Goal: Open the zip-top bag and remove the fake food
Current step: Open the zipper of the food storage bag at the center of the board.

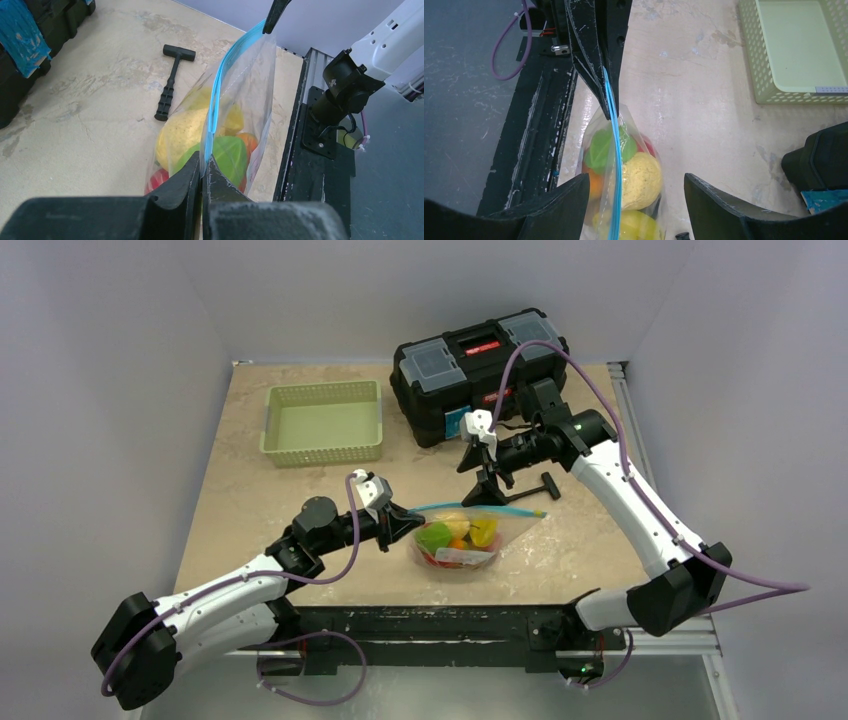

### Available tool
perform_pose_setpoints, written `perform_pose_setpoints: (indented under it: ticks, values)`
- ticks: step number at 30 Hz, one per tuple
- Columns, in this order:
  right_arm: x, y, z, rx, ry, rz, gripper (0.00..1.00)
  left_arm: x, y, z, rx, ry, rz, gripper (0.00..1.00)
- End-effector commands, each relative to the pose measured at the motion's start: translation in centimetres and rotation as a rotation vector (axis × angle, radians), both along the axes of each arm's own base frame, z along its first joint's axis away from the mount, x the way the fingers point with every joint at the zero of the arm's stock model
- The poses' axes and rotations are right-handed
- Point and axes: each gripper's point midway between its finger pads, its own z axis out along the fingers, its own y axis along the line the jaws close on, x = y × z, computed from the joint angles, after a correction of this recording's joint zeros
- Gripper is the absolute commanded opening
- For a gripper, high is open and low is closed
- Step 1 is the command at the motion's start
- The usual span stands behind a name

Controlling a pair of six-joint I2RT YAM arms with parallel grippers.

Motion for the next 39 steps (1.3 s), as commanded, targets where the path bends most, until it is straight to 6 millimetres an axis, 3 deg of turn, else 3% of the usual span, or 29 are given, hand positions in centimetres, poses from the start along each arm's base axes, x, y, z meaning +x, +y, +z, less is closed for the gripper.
perform_pose_setpoints:
  ticks: [1, 25, 39]
  values:
    - [-0.3, 0.4, 0.7, 0.032, -0.005, 0.016, 0.68, 0.1, -0.4, 2.5, -0.049, -0.036, -0.016, 0.00]
    - [-0.5, 1.6, 0.7, 0.032, 0.017, 0.043, 0.67, 0.1, -0.7, 2.6, -0.049, -0.032, -0.030, 0.00]
    - [-0.5, 3.2, 0.2, 0.029, 0.068, 0.043, 0.57, 0.1, -0.7, 1.7, 0.000, -0.069, -0.046, 0.00]
